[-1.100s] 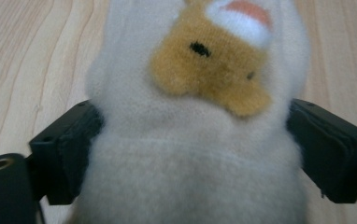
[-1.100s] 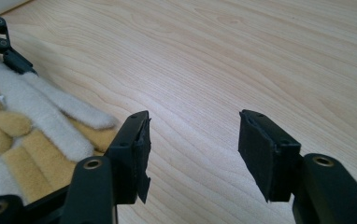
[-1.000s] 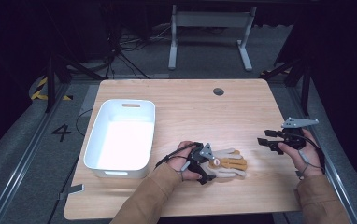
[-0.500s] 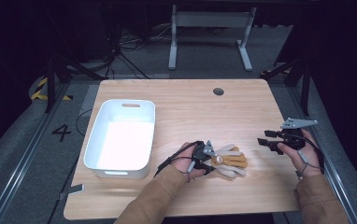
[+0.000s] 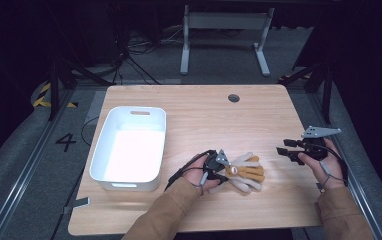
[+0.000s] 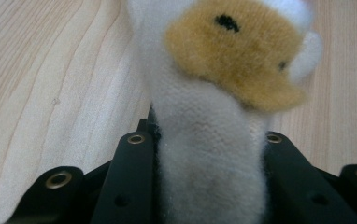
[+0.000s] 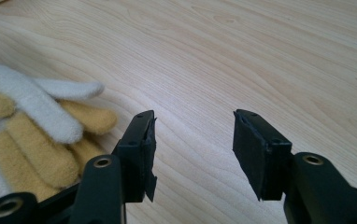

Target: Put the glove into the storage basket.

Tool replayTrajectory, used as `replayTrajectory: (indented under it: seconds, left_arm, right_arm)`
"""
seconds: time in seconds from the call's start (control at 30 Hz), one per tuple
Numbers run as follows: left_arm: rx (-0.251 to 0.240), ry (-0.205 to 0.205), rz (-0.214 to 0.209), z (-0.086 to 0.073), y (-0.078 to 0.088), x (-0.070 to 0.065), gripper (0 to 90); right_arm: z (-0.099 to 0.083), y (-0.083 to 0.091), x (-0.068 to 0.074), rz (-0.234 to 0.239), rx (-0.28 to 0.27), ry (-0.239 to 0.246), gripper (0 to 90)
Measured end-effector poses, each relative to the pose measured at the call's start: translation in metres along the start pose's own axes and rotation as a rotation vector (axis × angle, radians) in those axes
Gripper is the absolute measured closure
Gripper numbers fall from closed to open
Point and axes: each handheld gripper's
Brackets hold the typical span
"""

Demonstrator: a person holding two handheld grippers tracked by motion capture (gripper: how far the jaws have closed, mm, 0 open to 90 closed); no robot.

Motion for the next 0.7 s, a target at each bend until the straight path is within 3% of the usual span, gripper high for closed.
replayTrajectory:
  seconds: [0.1, 0.33, 0.5, 0.7]
  left_arm:
    - [-0.009, 0.01, -0.005, 0.001, 0.004, 0.001, 70.2]
    - [-0.025, 0.075, -0.016, 0.006, 0.024, 0.002, 70.3]
    - [-0.043, 0.065, -0.019, 0.009, 0.031, 0.004, 70.1]
    - [-0.048, 0.085, -0.015, 0.012, 0.04, 0.003, 69.9]
  right_arm:
    - [0.0, 0.002, -0.001, -0.002, -0.009, -0.002, 49.9]
    - [0.0, 0.003, -0.001, 0.003, -0.014, -0.022, 50.5]
    - [0.0, 0.002, -0.001, 0.007, -0.012, -0.022, 50.6]
    - [0.0, 0.0, 0.001, 0.023, -0.011, -0.033, 51.9]
Point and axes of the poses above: each handheld gripper's, and its own axes: y roughly backward along the jaws, z roughly out of its top, x roughly to its left, and after that the axes turned 3 degrees about -x, right-handed
